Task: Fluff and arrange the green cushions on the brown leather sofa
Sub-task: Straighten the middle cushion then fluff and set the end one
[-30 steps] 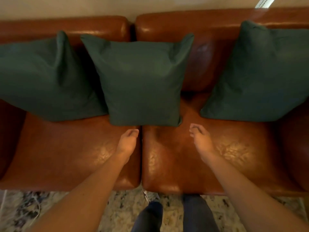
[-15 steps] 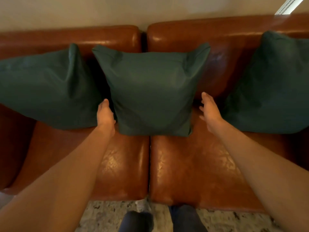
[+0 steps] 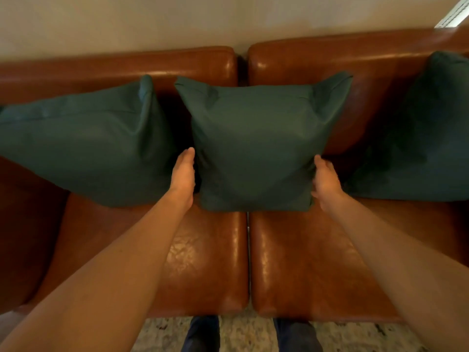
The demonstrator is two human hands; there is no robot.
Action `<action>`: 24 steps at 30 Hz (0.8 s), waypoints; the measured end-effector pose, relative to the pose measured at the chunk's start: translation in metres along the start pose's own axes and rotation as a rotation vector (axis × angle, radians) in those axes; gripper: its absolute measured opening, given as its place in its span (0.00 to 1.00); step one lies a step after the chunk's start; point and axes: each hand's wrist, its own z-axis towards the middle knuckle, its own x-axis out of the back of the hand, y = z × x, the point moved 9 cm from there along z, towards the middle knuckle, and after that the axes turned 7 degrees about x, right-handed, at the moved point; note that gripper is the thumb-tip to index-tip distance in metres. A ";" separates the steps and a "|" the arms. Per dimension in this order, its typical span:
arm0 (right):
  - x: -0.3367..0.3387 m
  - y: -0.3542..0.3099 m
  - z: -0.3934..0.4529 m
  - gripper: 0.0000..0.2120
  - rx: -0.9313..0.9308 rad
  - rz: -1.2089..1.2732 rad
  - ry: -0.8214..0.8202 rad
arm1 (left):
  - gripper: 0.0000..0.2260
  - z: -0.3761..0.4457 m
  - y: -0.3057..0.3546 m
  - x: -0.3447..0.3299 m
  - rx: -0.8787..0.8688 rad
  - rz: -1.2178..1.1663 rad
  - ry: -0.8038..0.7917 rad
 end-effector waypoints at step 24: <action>-0.346 -0.080 -0.113 0.29 0.054 0.135 -0.235 | 0.26 0.088 0.073 0.335 -0.092 -0.444 0.201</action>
